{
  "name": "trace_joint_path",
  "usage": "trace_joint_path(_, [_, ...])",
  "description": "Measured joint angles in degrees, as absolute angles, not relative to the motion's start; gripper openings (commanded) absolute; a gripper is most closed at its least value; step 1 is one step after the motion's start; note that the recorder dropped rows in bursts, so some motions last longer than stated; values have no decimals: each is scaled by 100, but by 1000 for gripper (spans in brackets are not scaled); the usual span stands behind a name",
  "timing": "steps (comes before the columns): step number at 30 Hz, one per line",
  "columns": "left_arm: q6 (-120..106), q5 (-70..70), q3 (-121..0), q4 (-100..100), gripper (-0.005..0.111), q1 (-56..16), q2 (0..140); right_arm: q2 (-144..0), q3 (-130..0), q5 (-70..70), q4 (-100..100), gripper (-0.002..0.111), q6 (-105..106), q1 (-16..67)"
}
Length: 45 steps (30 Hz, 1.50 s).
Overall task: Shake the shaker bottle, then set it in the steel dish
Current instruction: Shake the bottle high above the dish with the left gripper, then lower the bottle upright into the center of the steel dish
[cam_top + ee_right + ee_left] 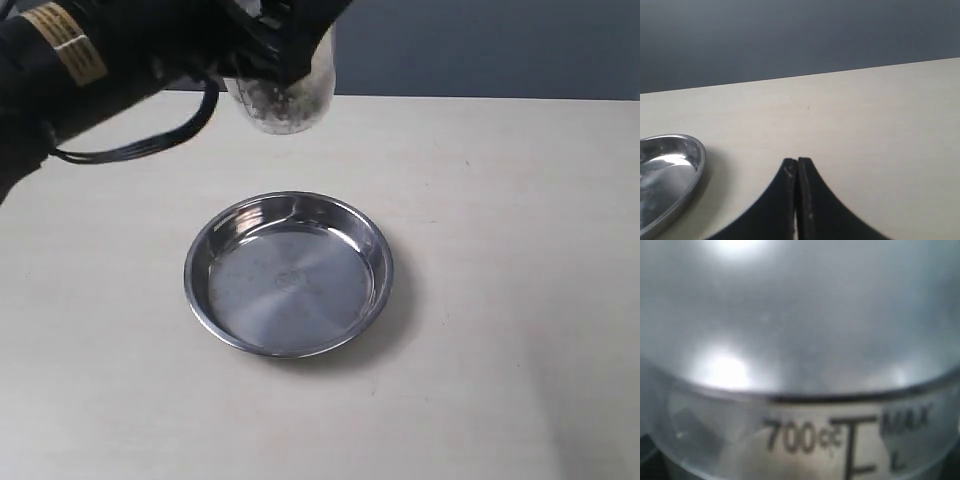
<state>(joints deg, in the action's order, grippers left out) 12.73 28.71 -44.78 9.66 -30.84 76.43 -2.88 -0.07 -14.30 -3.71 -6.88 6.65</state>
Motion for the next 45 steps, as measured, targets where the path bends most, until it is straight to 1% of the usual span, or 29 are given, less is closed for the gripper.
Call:
trace_joint_path(2, [1306, 2937, -4162, 789, 0, -3084, 8139, -288, -7, -1430, -371, -1, -688, 665])
trace_joint_path(5, [1580, 2368, -3670, 634, 0, -3084, 8884, -288, -7, -1430, -371, -1, -688, 665])
trace_joint_path(7, [1685, 2322, -3611, 802, 0, -3084, 8845, -288, -7, -1430, -371, -1, -688, 665])
trace_joint_path(10, [1499, 3117, -4343, 1044, 0, -3084, 7916, -288, -7, -1430, -371, -1, -688, 665])
trace_joint_path(13, [1474, 3140, -4162, 956, 0, -3084, 8238, -288, -7, -1430, -371, -1, -688, 665])
trace_joint_path(14, [1504, 2725, -3928, 881, 0, -3084, 8685, -288, -7, -1430, -371, -1, -688, 665])
trace_joint_path(15, [1557, 2622, -3867, 881, 0, -3084, 8771, -288, -7, -1430, -371, -1, -688, 665])
trace_joint_path(16, [1715, 2677, -3879, 985, 0, -3084, 8670, -288, -7, -1430, -371, -1, -688, 665])
trace_joint_path(18, [1775, 3139, -4278, 1168, 0, -3084, 8107, -288, -7, -1430, -371, -1, -688, 665])
trace_joint_path(20, [1763, 3338, -4416, 1240, 0, -3084, 7948, -288, -7, -1430, -371, -1, -688, 665])
trace_joint_path(22, [1786, 3414, -4212, 1192, 0, -3084, 8208, -288, -7, -1430, -371, -1, -688, 665])
trace_joint_path(25, [1924, 3297, -3490, 1132, 0, -3084, 9242, -288, -7, -1430, -371, -1, -688, 665])
trace_joint_path(32, [1906, 4453, -3464, 1414, 0, -3084, 9132, -288, -7, -1430, -371, -1, -688, 665])
trace_joint_path(41, [1566, 4637, -3462, 1471, 0, -3084, 9132, -288, -7, -1430, -371, -1, -688, 665])
trace_joint_path(45, [1234, 4856, -3462, 1014, 0, -3084, 9430, -288, -7, -1430, -371, -1, -688, 665])
